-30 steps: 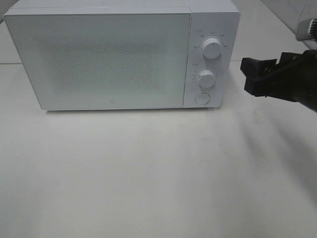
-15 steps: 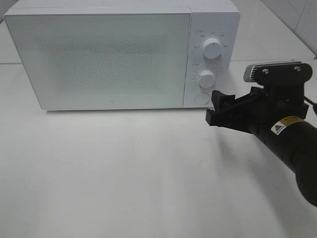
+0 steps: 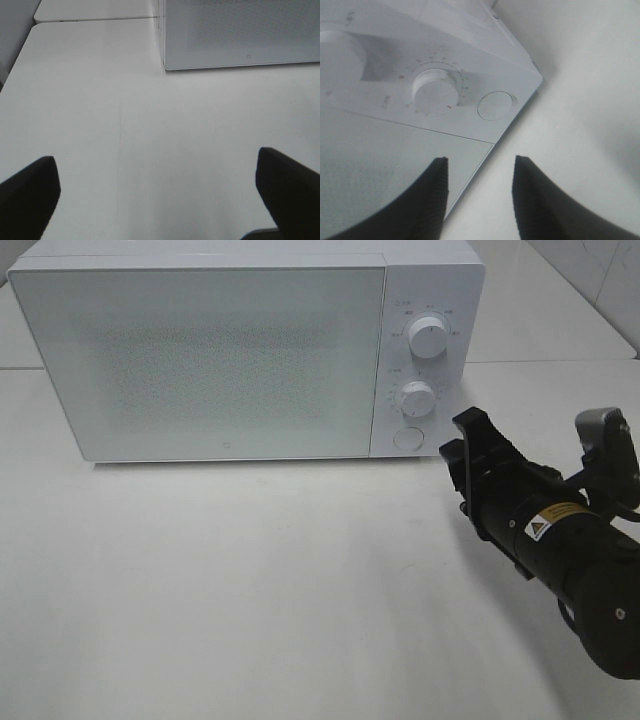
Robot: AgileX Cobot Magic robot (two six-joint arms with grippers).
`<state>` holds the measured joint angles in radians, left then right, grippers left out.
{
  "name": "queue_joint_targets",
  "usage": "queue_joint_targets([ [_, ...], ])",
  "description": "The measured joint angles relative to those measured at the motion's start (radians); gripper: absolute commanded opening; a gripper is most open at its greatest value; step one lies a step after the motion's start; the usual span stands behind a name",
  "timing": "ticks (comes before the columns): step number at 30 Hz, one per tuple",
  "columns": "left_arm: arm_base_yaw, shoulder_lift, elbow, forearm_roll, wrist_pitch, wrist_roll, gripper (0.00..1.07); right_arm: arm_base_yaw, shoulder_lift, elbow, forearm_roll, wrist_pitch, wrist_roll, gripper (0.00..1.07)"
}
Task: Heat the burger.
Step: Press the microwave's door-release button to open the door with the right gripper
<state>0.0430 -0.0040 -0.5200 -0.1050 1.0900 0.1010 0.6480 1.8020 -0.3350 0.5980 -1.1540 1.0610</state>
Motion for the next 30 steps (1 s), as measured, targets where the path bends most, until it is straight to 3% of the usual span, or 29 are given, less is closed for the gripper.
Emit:
queue_joint_targets([
  [2, 0.000, 0.000, 0.000, 0.000, 0.000, 0.000, 1.00, 0.000, 0.011, -0.001, 0.000, 0.000, 0.072, 0.22],
  [3, 0.000, 0.000, 0.000, 0.000, 0.000, 0.000, 1.00, 0.000, 0.025, -0.001, 0.000, 0.000, 0.196, 0.12],
  [5, 0.000, 0.000, 0.000, 0.000, 0.000, 0.000, 1.00, 0.000, 0.033, -0.001, 0.002, -0.002, 0.248, 0.09],
  [6, 0.000, 0.000, 0.000, 0.000, 0.000, 0.000, 1.00, 0.000, 0.044, -0.001, 0.003, -0.008, 0.317, 0.00],
  [16, 0.000, 0.000, 0.000, 0.000, 0.000, 0.000, 1.00, 0.000, 0.050, -0.047, 0.068, -0.009, 0.335, 0.00],
  [30, 0.000, 0.000, 0.000, 0.000, 0.000, 0.000, 1.00, -0.004, 0.191, -0.254, 0.096, 0.060, 0.276, 0.00],
])
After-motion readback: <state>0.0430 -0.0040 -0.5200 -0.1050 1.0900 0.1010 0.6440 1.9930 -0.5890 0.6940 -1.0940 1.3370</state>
